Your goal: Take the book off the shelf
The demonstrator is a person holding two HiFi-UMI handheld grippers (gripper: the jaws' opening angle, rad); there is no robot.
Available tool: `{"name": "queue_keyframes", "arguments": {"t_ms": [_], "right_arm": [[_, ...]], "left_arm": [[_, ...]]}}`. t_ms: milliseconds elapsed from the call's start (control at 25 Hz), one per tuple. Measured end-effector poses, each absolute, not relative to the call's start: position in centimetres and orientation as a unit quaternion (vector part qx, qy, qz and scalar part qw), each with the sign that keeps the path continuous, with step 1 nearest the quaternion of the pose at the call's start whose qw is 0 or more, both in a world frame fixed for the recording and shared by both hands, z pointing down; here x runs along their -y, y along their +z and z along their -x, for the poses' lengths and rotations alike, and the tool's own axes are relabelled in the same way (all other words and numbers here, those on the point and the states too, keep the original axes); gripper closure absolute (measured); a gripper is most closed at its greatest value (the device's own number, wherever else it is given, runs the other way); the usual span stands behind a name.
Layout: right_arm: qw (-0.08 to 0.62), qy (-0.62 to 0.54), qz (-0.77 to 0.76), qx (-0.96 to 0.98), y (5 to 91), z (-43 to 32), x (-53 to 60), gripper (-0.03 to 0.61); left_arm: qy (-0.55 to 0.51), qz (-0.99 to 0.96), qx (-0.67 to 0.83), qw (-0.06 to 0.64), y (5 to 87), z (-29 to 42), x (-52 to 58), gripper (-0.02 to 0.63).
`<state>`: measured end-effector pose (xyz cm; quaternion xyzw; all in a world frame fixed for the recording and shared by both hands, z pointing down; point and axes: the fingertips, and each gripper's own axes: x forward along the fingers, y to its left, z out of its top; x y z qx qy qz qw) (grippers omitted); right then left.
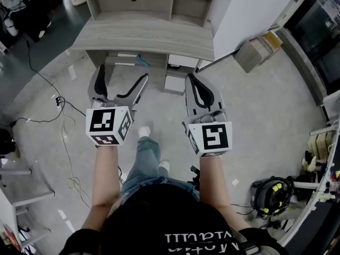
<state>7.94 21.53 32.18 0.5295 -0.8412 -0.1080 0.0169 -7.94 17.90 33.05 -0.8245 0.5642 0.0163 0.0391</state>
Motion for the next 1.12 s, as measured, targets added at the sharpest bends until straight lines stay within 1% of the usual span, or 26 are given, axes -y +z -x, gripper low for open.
{"name": "queue_keyframes", "arguments": {"t_ms": [280,600,1120], "right_arm": [[0.015,-0.106,-0.552,0.827,31.6,-9.3,-16.9,0.563],[0.019,-0.114,-0.559,0.821,31.0,-8.9,-10.2,0.563],[0.020,-0.118,-0.545,0.830,29.0,-4.1,1.9,0.563]], "left_arm": [[0.035,0.832,-0.552,0.043,32.3,7.5,-12.8,0.083],[0.051,0.839,-0.539,0.046,31.6,7.7,-5.9,0.083],[0.058,0.824,-0.562,0.041,29.6,13.0,6.3,0.083]]}}
